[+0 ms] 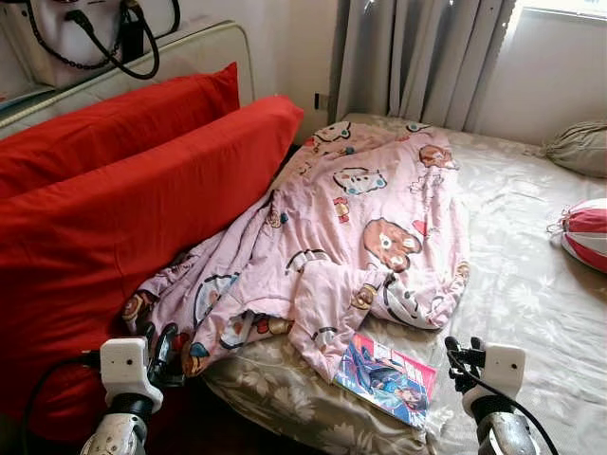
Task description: Clean up the room
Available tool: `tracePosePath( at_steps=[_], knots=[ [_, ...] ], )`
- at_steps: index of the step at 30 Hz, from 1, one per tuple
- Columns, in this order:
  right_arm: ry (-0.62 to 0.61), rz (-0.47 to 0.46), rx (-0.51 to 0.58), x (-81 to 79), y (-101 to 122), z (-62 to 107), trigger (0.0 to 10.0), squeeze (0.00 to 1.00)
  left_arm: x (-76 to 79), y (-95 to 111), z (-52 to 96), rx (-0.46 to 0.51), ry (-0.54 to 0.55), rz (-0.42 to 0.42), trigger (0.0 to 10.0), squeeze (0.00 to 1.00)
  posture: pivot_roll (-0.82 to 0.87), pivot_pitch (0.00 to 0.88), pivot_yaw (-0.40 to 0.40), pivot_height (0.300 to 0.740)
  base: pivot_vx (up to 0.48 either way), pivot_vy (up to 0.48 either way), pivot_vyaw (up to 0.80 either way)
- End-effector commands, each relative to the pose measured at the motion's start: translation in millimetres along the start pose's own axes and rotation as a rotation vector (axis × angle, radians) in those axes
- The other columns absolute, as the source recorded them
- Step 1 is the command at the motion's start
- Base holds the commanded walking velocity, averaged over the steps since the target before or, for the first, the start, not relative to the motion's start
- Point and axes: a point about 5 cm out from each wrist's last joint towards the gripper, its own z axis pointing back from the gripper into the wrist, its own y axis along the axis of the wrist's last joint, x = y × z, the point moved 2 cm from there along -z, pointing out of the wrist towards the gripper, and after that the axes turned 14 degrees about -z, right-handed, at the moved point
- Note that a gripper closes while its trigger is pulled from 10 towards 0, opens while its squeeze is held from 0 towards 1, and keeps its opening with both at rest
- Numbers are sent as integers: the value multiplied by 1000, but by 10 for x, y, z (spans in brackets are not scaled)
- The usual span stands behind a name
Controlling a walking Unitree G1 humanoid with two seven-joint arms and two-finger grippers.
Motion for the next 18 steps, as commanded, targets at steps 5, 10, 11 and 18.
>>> tracePosePath(
  at_steps=[5, 10, 11, 18],
  knots=[
    [-3, -22, 9, -8, 21, -12, 10000, 0, 0, -18, 32, -18, -12, 7, 10000, 0, 88, 0, -43, 680, 0, 0, 0],
    [24, -59, 13, -50, 25, -22, 10000, 1000, -7, -21, 36, -20, -16, 6, 10000, 0, 89, 0, -42, 680, 0, 0, 0],
    [28, -62, 14, -59, 28, -25, 10000, 1000, -10, -23, 37, -21, -17, 5, 10000, 0, 89, 0, -42, 680, 0, 0, 0],
    [15, -33, -7, -68, 1, -41, 10000, 0, -8, -34, 41, -31, -29, 7, 10000, 0, 92, 0, -42, 680, 0, 0, 0]
  ],
)
